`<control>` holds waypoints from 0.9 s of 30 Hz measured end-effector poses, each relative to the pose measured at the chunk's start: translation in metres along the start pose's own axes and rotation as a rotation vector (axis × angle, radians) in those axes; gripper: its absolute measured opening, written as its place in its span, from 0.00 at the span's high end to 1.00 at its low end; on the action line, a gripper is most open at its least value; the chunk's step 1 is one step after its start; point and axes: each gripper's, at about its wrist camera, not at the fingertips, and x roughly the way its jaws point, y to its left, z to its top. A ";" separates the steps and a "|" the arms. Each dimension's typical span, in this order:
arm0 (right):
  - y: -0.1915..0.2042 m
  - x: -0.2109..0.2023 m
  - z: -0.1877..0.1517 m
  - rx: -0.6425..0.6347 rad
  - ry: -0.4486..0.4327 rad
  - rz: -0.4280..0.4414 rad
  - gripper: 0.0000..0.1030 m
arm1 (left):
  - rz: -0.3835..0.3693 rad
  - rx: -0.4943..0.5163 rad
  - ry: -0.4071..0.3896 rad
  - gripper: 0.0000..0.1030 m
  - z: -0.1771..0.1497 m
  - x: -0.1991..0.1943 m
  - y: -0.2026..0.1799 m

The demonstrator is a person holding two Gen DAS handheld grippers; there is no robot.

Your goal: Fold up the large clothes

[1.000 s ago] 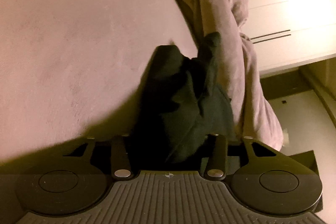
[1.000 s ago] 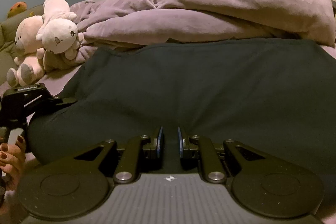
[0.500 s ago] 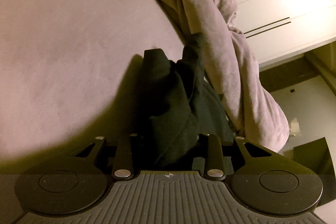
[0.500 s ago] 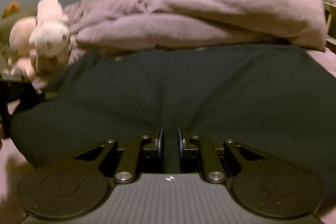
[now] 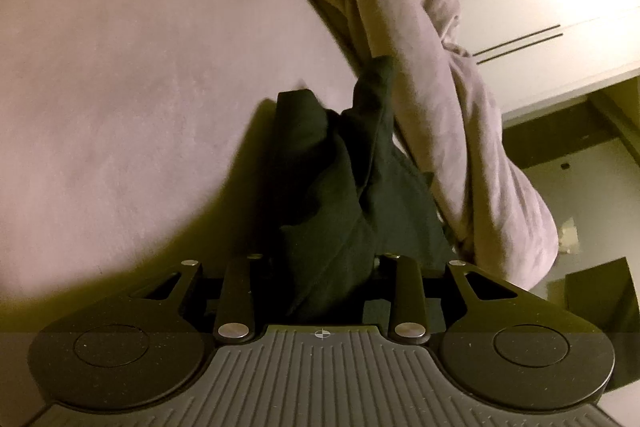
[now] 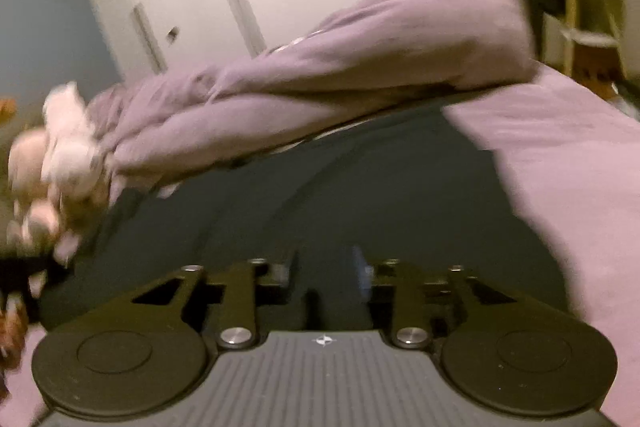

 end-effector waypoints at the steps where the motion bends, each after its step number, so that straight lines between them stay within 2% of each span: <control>1: -0.022 -0.005 0.011 0.046 0.003 0.001 0.41 | 0.002 0.006 0.006 0.64 0.001 0.001 0.001; 3: -0.064 -0.006 0.030 0.131 0.037 0.006 0.25 | 0.008 0.026 0.017 0.62 0.003 0.005 0.003; 4: -0.082 -0.001 0.036 0.167 0.065 0.022 0.24 | 0.012 0.034 0.024 0.59 0.004 0.007 0.003; 7: -0.139 0.034 0.046 0.331 0.227 0.037 0.24 | 0.027 0.035 0.037 0.50 0.004 0.017 0.007; 9: -0.165 0.062 0.041 0.456 0.316 0.165 0.24 | 0.037 0.030 0.038 0.47 0.004 0.026 0.007; 12: -0.168 0.091 0.029 0.507 0.326 0.239 0.24 | 0.052 0.041 0.027 0.47 0.004 0.036 0.004; 14: -0.165 0.102 0.025 0.531 0.309 0.303 0.34 | 0.059 0.066 0.025 0.53 0.005 0.037 0.000; 16: -0.161 0.114 0.021 0.576 0.307 0.328 0.49 | 0.053 0.108 0.018 0.66 0.004 0.032 -0.006; 17: -0.159 0.117 0.021 0.585 0.303 0.339 0.53 | 0.042 0.125 0.012 0.68 0.004 0.028 -0.010; 19: -0.153 0.114 0.023 0.582 0.282 0.366 0.68 | 0.009 0.160 -0.003 0.73 0.004 0.018 -0.022; 22: -0.135 0.102 0.037 0.533 0.239 0.398 0.73 | -0.044 0.197 -0.019 0.75 0.002 -0.001 -0.049; 27: -0.099 0.072 0.058 0.494 0.188 0.473 0.76 | -0.099 0.318 -0.025 0.76 -0.010 -0.038 -0.104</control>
